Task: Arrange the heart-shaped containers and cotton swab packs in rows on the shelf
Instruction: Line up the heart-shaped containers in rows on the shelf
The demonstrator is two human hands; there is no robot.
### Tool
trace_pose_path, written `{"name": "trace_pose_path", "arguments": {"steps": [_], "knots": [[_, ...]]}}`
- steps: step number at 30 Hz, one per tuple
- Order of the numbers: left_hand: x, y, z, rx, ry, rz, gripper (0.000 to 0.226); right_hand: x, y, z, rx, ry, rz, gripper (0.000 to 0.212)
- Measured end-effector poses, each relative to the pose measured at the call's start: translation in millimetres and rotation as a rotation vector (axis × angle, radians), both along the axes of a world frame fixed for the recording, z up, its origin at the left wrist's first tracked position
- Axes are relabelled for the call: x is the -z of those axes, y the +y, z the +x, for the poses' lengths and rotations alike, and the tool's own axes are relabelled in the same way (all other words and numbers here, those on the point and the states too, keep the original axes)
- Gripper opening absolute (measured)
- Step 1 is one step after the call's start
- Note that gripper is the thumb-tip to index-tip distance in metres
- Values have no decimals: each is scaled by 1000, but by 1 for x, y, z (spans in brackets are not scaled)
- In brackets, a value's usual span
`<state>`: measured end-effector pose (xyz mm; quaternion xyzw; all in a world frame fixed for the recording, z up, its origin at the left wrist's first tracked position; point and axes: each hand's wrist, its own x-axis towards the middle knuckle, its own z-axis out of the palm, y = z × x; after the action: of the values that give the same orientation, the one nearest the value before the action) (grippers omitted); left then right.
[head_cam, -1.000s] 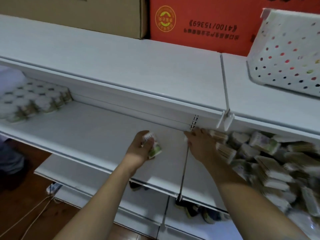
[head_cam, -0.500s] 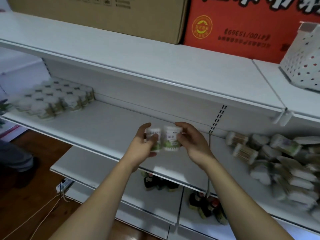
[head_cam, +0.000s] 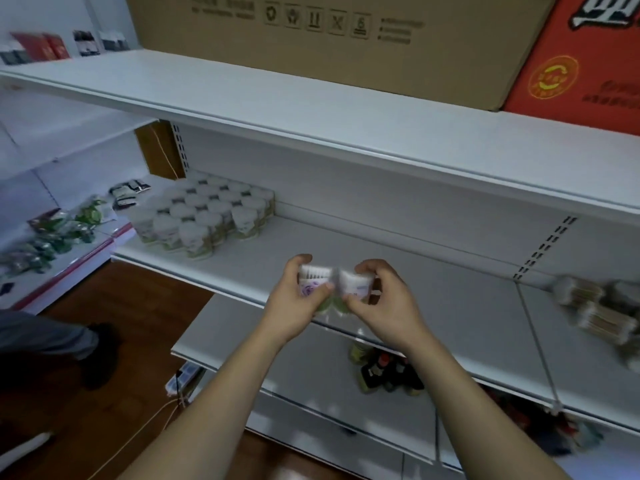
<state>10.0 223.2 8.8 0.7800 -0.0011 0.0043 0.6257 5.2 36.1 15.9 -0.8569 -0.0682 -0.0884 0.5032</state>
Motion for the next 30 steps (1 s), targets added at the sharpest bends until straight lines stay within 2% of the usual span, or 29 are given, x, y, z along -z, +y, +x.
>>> {"name": "trace_pose_path", "arguments": {"steps": [2, 4, 6, 8, 10, 13, 18, 22, 26, 30], "knots": [[-2, 21, 15, -65, -9, -18, 51, -1, 20, 18, 43, -41, -45, 41], [-6, 44, 32, -102, -1, -82, 45, -3, 42, 39, 78, -117, -41, 28], [-10, 70, 52, -130, -53, -47, 48, 8, 64, 66, 85, -198, -38, 19], [-14, 96, 70, -155, -97, -11, 56, 23, 86, 91, 85, -194, -30, 28], [-21, 119, 86, -148, -113, 9, 51, 42, 107, 114, 42, -202, -51, 37], [-29, 150, 109, -162, -148, -1, 45, 57, 146, 136, -36, -222, -163, 37], [-28, 191, 137, -195, -200, 13, 43, 80, 197, 148, -57, -197, -222, 39], [-25, 217, 159, -143, -226, 57, 43, 87, 219, 152, 11, -293, -358, 36], [-30, 233, 174, -41, -241, 93, 43, 94, 231, 155, 141, -554, -568, 30], [-24, 250, 184, 35, -216, 85, 45, 93, 240, 159, 241, -536, -683, 27]]}}
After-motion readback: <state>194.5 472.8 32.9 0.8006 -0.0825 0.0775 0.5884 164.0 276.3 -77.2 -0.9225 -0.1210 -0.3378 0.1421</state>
